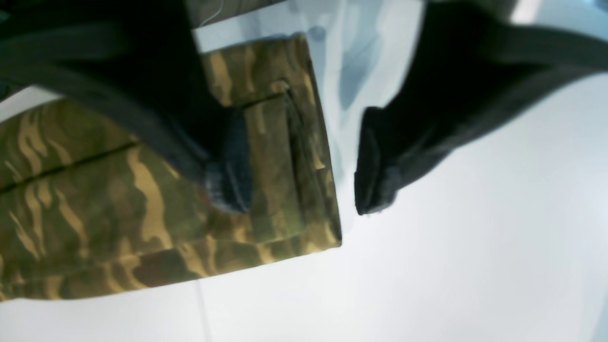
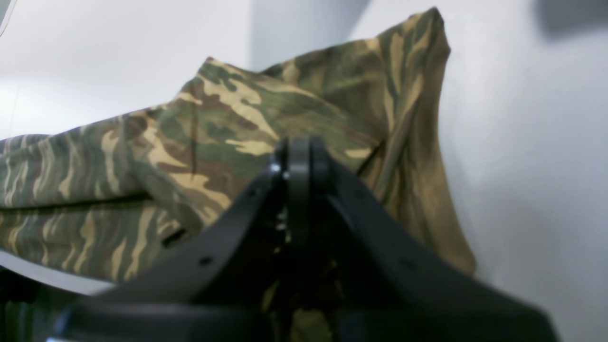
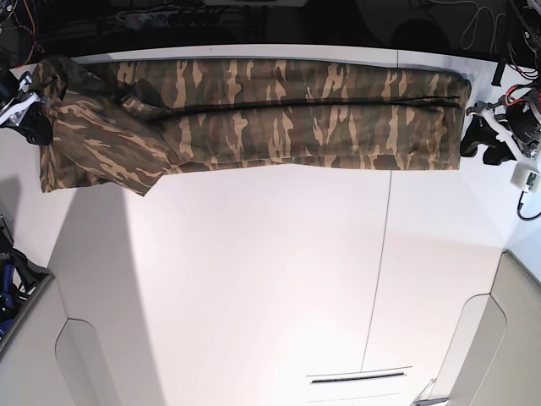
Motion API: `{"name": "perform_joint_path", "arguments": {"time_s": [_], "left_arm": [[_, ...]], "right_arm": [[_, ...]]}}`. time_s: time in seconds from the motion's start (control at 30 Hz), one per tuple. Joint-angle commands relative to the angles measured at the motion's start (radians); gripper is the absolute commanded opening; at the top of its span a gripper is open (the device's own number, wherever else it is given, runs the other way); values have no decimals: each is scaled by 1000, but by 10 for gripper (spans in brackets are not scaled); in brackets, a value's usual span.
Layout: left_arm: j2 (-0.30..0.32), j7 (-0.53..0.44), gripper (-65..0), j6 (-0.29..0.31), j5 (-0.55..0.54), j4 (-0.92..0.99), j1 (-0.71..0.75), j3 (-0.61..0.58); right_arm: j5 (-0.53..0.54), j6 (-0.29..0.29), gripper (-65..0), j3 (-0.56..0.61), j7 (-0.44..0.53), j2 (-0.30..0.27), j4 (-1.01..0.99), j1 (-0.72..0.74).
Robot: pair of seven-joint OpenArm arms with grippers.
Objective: Fold the T-shirt properly
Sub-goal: 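Regrasp the ends of the long folded strip with both grippers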
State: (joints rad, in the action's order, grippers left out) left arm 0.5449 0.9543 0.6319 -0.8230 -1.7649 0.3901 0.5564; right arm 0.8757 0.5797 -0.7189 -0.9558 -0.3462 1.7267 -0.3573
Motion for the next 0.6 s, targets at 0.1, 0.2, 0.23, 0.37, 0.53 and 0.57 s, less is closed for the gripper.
{"name": "perform_joint_path", "arguments": {"time_s": [0.1,0.2,0.23,0.37,0.53,0.57], "left_arm": [[14,-61,-244,-3,-11,91,-2,6],[14,-60,-244,-3,-40,158,-2,6],[14,-58,-244,-3,-55,175,-2,6],[14,-8,-244,13,-128,205,-2,6],[11,32,-244,39,-206,229,-1,6],[8,38,-244,39,-209,233,-2,6]], "right_arm": [[10,10,-650,39,30,-16,9,2],[-43,9,-650,102,81,-16,-29,2],[-57,9,-650,126,104,-16,-47,2],[-69,8,-650,216,164,-16,-122,6],[-75,8,-650,303,164,-16,-211,40],[-75,8,-650,314,163,-16,-224,48]]}}
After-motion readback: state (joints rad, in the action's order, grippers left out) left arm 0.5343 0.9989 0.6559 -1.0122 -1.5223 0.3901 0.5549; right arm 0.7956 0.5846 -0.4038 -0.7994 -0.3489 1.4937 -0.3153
